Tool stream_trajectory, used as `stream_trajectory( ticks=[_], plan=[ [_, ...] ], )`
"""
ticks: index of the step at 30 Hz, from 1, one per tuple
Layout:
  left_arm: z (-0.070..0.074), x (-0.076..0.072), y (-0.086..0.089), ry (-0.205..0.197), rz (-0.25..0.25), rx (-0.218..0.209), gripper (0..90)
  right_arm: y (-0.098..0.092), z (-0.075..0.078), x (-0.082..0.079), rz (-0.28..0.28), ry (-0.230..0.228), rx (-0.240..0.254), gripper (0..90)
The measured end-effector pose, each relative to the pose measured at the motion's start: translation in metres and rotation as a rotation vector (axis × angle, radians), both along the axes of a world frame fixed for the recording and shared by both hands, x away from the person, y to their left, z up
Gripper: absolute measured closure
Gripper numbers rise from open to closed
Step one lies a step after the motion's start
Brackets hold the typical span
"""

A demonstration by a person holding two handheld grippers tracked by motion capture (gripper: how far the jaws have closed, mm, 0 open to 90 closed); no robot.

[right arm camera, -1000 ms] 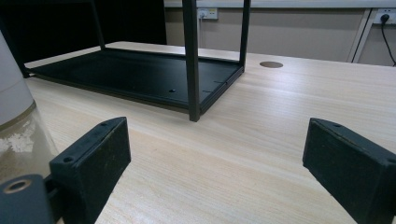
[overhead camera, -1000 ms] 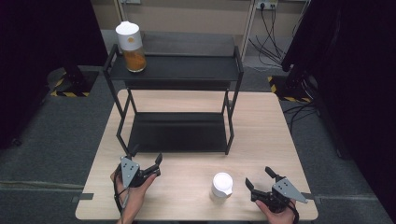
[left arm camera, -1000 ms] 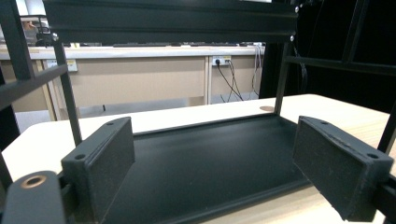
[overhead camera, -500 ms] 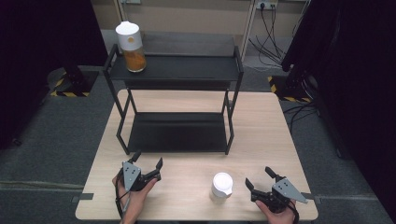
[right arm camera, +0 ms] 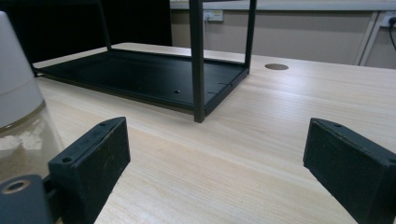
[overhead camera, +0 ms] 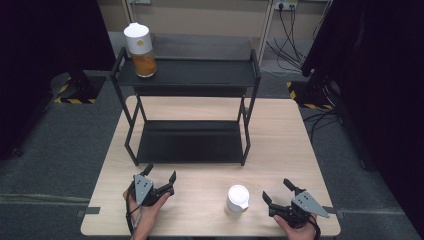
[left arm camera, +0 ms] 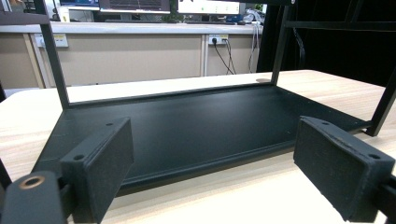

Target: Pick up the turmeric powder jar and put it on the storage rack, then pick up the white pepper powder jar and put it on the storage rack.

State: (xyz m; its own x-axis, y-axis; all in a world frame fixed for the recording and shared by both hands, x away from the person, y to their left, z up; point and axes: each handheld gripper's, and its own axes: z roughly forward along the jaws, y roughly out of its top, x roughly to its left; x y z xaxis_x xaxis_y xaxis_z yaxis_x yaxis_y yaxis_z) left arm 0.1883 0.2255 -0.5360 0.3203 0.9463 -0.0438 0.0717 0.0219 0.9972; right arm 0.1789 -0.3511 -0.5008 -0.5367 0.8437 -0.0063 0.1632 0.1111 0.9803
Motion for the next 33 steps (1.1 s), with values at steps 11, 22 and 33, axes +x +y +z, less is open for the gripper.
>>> stream_trajectory(
  ticks=[11,22,33],
  plan=[
    [0.000,0.000,0.001,0.001,-0.003,-0.009,11.6,-0.020,0.010,0.003,0.276,0.003,-0.022,6.7],
    [0.000,0.000,0.002,0.005,-0.001,-0.012,11.6,-0.019,0.016,-0.011,0.381,-0.035,0.012,6.7],
    [-0.001,-0.001,0.001,-0.003,-0.002,-0.006,11.6,0.001,0.020,-0.006,0.403,-0.052,0.007,6.8]
  ],
)
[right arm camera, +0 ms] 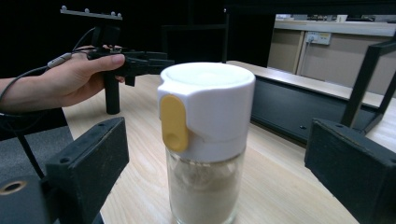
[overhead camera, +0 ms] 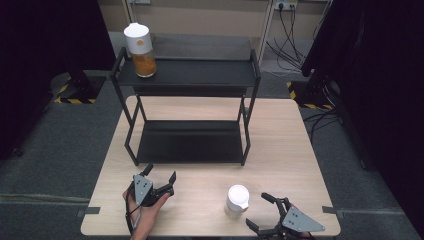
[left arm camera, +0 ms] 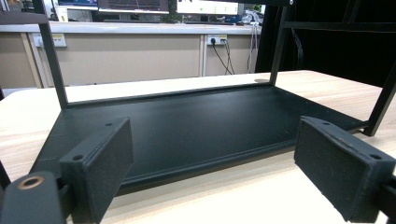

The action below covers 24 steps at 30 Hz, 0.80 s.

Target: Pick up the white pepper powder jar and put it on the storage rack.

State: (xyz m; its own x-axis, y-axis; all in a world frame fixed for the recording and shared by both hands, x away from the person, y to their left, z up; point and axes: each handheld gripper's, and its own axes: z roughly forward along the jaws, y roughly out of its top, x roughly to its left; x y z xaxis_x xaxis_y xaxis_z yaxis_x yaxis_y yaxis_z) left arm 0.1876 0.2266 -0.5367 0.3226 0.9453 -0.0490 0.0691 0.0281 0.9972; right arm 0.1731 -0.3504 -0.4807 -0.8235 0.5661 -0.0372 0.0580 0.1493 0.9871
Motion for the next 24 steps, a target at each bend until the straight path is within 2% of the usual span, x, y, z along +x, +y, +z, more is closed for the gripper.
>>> stream_trajectory(
  ticks=[10,19,24],
  plan=[
    [0.000,0.000,0.001,0.000,-0.002,-0.003,11.6,0.018,0.001,0.007,-0.006,0.000,0.002,9.1],
    [0.000,0.000,0.001,0.002,-0.001,-0.010,11.6,0.037,0.003,0.017,-0.003,0.003,-0.015,16.8],
    [0.000,0.000,0.001,0.003,-0.002,-0.006,11.6,0.041,0.002,0.018,-0.006,0.003,-0.018,21.0]
  ],
)
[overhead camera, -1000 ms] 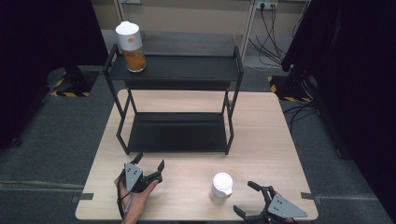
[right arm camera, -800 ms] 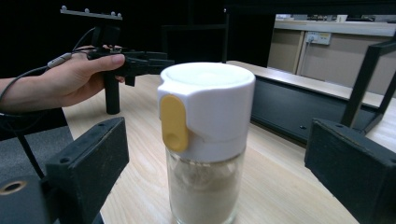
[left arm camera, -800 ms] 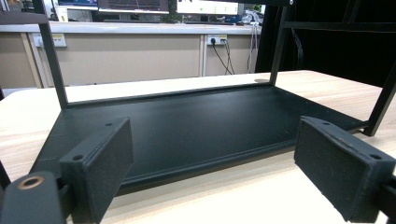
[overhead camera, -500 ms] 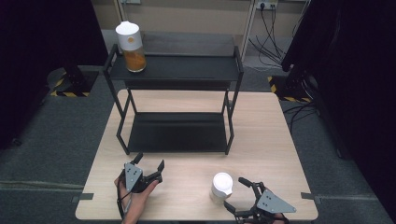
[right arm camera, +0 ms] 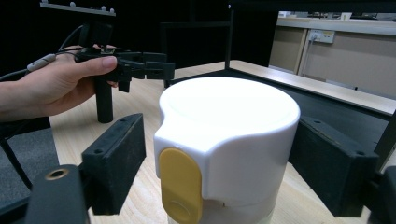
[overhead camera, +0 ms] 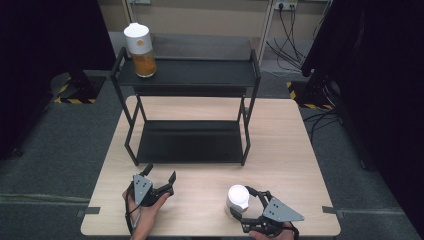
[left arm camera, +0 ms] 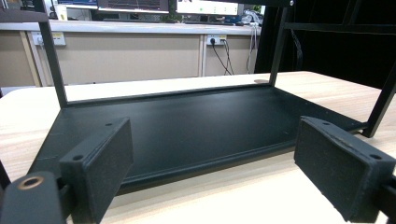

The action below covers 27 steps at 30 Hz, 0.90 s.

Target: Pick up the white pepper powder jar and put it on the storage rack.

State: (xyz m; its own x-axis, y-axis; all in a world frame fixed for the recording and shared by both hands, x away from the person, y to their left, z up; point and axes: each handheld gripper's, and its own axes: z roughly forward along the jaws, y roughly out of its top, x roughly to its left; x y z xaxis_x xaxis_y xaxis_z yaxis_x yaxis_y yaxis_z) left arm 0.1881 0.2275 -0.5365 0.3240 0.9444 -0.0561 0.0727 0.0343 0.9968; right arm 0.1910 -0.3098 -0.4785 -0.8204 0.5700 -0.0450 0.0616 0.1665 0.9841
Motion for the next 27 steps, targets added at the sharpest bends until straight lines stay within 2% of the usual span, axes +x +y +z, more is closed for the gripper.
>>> stream_trajectory(
  ticks=[15,27],
  plan=[
    [0.000,0.000,0.000,0.001,-0.002,0.002,11.6,0.008,-0.005,-0.005,-0.044,-0.001,-0.021,30.0],
    [0.000,0.000,0.000,0.000,-0.003,0.002,11.6,0.014,-0.001,-0.012,-0.083,0.017,-0.021,30.8]
  ],
)
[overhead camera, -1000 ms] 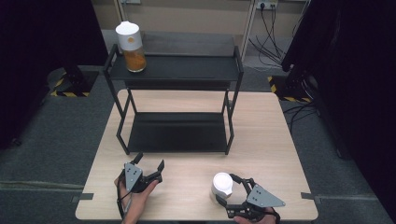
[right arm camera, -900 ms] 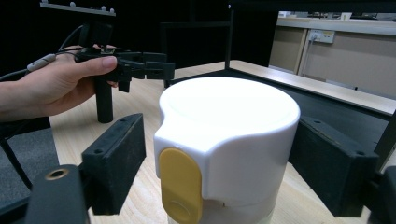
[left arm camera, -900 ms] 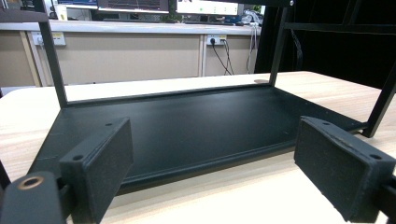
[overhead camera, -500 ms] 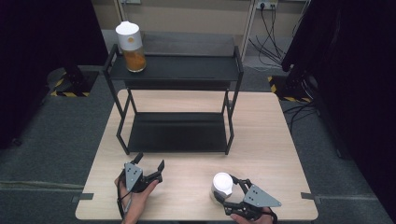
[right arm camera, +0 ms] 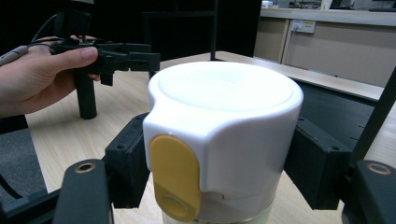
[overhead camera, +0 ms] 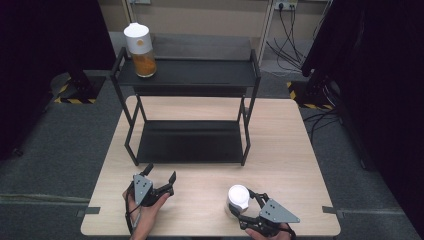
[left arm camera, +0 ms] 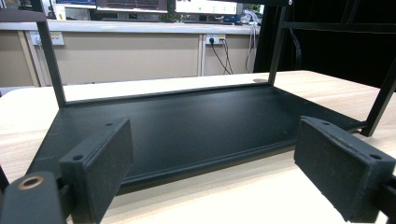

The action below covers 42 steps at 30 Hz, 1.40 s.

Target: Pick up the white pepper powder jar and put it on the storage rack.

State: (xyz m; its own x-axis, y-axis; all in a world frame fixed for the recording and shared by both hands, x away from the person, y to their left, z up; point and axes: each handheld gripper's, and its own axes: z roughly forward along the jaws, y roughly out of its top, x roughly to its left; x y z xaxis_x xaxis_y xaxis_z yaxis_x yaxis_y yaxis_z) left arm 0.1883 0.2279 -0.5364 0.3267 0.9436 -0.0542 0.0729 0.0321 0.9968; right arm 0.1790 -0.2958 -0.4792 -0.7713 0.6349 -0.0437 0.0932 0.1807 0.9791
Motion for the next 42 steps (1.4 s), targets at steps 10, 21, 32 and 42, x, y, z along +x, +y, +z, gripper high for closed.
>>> stream_trajectory(
  ticks=[10,21,32,42],
  plan=[
    [-0.001,0.000,0.000,-0.004,0.001,-0.003,11.6,-0.002,0.010,-0.003,-0.050,-0.034,0.024,30.8],
    [-0.001,-0.001,0.000,-0.005,0.002,-0.005,11.6,0.000,0.032,0.001,-0.119,-0.098,0.064,30.9],
    [-0.002,-0.001,0.000,-0.008,0.005,-0.005,11.6,0.007,0.056,0.012,-0.143,-0.141,0.084,30.9],
    [-0.002,-0.002,0.000,-0.012,0.006,-0.006,11.5,0.015,0.068,0.021,-0.162,-0.169,0.117,30.9]
  ],
)
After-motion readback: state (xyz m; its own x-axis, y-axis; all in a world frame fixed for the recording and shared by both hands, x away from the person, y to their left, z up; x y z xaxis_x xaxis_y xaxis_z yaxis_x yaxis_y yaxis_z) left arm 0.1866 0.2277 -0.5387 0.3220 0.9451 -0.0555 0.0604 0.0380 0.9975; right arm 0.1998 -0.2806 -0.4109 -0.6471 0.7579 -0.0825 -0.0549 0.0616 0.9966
